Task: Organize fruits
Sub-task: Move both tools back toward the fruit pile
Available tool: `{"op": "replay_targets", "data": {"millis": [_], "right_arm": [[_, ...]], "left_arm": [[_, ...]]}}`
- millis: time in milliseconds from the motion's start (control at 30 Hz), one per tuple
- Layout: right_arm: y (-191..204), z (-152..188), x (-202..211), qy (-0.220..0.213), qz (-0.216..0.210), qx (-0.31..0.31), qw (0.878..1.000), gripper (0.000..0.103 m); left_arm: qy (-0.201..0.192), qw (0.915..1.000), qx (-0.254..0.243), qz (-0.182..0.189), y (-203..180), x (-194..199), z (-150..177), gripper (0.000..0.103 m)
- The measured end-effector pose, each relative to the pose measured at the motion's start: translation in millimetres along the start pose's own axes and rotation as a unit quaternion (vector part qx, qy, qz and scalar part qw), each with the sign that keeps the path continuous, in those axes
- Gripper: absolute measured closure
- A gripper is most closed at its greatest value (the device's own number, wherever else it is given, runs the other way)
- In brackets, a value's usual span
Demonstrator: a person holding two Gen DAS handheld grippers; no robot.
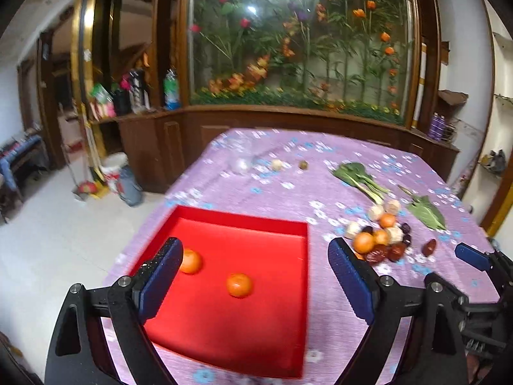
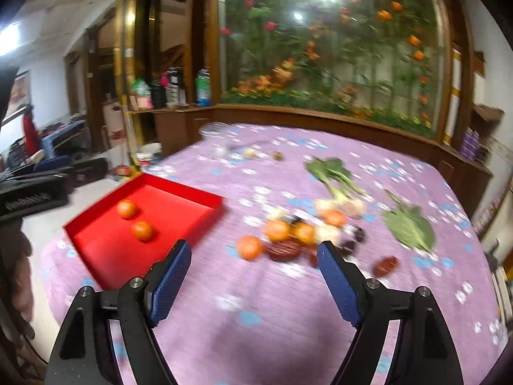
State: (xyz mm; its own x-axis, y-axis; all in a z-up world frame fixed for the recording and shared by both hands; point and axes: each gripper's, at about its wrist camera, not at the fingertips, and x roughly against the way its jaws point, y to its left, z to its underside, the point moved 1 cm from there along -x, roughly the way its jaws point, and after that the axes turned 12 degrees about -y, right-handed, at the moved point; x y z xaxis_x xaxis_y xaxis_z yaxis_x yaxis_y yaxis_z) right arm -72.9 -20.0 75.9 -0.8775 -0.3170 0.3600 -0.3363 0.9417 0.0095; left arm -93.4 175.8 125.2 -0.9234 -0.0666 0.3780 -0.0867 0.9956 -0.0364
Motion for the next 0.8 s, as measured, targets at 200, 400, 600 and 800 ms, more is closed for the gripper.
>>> {"op": "replay_targets", "data": {"millis": [200,400,600,800], "right_arm": [[-61.9,17.2,-7.9,0.046,0.044,-0.053,0.997,0.018],[-92.8,30.7,-26.3,0.080,0.051,-0.079,0.992,0.031],[-117.6,38.1,-51.2,0.108,0.072,-0.098,0.987,0.036],[-146.8,42.8,-72.1,0.126,0.093,-0.133,0.979,0.037]], "left_arm": [[0.054,0.9967,-0.025,0.055,-41.1,-38.8,21.2,0.012],[0.100,0.9876,-0.050,0.110,-84.2,-74.9,39.0,0.036],[0.139,0.9806,-0.055,0.128,-105.4,-110.7,48.5,0.043],[0.173,0.9731,-0.065,0.138,-117.8,-136.3,61.4,0.043]]}}
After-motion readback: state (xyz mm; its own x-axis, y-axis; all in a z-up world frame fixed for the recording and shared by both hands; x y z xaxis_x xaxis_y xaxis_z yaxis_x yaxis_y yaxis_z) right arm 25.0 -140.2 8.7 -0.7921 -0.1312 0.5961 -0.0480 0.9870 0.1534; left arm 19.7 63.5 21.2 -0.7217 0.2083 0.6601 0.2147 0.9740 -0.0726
